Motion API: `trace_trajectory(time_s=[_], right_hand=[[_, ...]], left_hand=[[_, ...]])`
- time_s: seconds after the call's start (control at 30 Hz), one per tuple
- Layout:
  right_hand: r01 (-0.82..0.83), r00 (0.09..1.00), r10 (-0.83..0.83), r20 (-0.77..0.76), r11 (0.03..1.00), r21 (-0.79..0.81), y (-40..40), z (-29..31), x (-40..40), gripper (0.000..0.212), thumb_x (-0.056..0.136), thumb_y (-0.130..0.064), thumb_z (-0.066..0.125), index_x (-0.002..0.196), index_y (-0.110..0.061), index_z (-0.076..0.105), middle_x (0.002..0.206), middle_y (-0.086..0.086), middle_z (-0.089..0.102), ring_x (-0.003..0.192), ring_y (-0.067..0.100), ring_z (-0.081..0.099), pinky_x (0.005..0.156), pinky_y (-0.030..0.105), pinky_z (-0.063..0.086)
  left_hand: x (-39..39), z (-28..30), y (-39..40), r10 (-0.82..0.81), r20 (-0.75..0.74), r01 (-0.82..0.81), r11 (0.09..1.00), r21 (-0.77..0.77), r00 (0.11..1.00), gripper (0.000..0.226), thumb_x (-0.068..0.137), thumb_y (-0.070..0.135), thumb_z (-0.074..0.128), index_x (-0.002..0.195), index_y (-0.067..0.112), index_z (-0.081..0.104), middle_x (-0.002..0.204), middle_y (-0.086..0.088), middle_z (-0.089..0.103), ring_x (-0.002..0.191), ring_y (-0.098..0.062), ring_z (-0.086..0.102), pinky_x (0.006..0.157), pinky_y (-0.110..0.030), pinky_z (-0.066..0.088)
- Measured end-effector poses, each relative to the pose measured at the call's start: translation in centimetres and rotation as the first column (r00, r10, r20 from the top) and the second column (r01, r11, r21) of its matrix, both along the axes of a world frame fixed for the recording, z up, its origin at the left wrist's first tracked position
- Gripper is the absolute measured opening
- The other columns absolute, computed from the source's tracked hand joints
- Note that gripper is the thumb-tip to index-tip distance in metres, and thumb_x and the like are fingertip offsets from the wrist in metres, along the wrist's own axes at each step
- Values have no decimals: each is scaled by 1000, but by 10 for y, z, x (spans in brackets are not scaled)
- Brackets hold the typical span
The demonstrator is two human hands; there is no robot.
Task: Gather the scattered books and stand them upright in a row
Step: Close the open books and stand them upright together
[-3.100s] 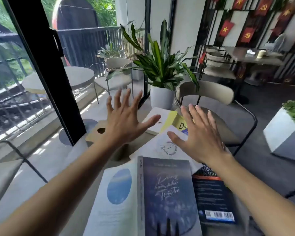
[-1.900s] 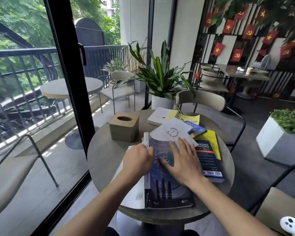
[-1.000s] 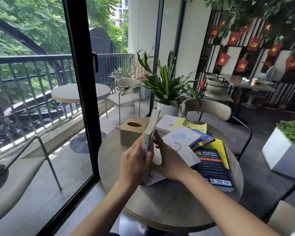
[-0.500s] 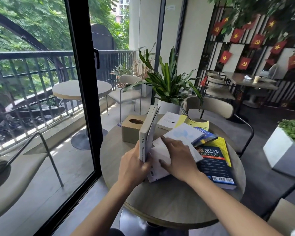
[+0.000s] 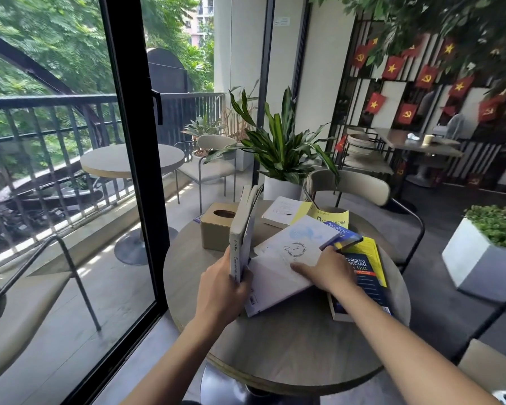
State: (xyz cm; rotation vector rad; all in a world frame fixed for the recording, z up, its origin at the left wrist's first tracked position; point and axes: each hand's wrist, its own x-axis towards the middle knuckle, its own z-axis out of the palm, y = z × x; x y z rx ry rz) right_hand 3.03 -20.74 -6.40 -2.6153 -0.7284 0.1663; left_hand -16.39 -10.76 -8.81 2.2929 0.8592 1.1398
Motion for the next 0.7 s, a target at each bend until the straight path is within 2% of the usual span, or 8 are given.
trace_trajectory(time_s=[0.1, 0.2, 0.27, 0.37, 0.5, 0.53, 0.6, 0.7], right_hand=[[-2, 999, 11, -36, 969, 248, 0, 16, 5, 66, 79, -51, 71, 122, -4, 55, 125, 15, 62, 113, 34, 58, 83, 34, 46], [-10, 997, -24, 75, 909, 416, 2, 45, -1, 45, 88, -36, 66, 118, -5, 56, 120, 14, 63, 111, 33, 57, 73, 28, 35], [-59, 987, -16, 157, 887, 459, 5, 60, -9, 34, 91, -32, 61, 114, -8, 55, 115, 12, 64, 106, 33, 57, 72, 28, 32], [-155, 977, 75, 198, 890, 428, 13, 66, -18, 26, 94, -30, 55, 111, -10, 54, 112, 12, 65, 101, 34, 59, 72, 32, 39], [-284, 958, 253, 132, 788, 547, 16, 69, -28, 34, 98, -37, 49, 118, -11, 59, 106, 5, 64, 102, 25, 60, 79, 33, 47], [-309, 943, 322, 86, 744, 593, 14, 71, -31, 40, 98, -43, 46, 121, -14, 60, 109, 2, 64, 104, 19, 59, 84, 33, 48], [-352, 878, 479, -18, 671, 653, 11, 75, -36, 57, 93, -57, 39, 134, -19, 53, 130, -3, 59, 115, 6, 51, 96, 30, 44], [-445, 783, 617, -71, 637, 629, 12, 75, -46, 86, 78, -76, 33, 149, -28, 32, 143, -6, 47, 126, 4, 44, 96, 19, 35]], left_hand=[[3, -4, 7, 18, -39, -15, 998, 58, 999, 31, 84, 9, 65, 113, -2, 61, 98, -16, 71, 76, -41, 62, 53, -33, 35], [9, -5, 14, 40, -59, -37, 998, 57, 997, 50, 84, 15, 65, 132, 6, 55, 116, -14, 69, 85, -38, 65, 59, -38, 51], [14, -5, 15, 44, -46, -43, 998, 37, 998, 55, 85, 17, 62, 139, 9, 50, 124, -11, 66, 94, -37, 64, 67, -40, 51], [23, -7, 13, 29, -42, -29, 1000, 9, 999, 52, 91, 22, 58, 141, 12, 48, 126, -10, 65, 101, -36, 62, 73, -39, 48], [28, -11, 15, 40, -19, -40, 999, 10, 999, 48, 95, 48, 49, 133, 19, 53, 118, -6, 69, 100, -32, 63, 70, -37, 46], [28, -11, 16, 39, -14, -39, 999, -16, 999, 56, 93, 57, 45, 134, 20, 51, 120, -5, 68, 103, -30, 62, 73, -37, 47], [26, -15, 19, -2, -10, 1, 995, -104, 1000, 76, 84, 76, 38, 141, 25, 44, 130, -1, 64, 113, -27, 60, 83, -37, 48], [25, -19, 20, -122, -57, 109, 977, -184, 991, 103, 69, 93, 40, 152, 34, 23, 145, 8, 52, 125, -20, 54, 98, -39, 47]])
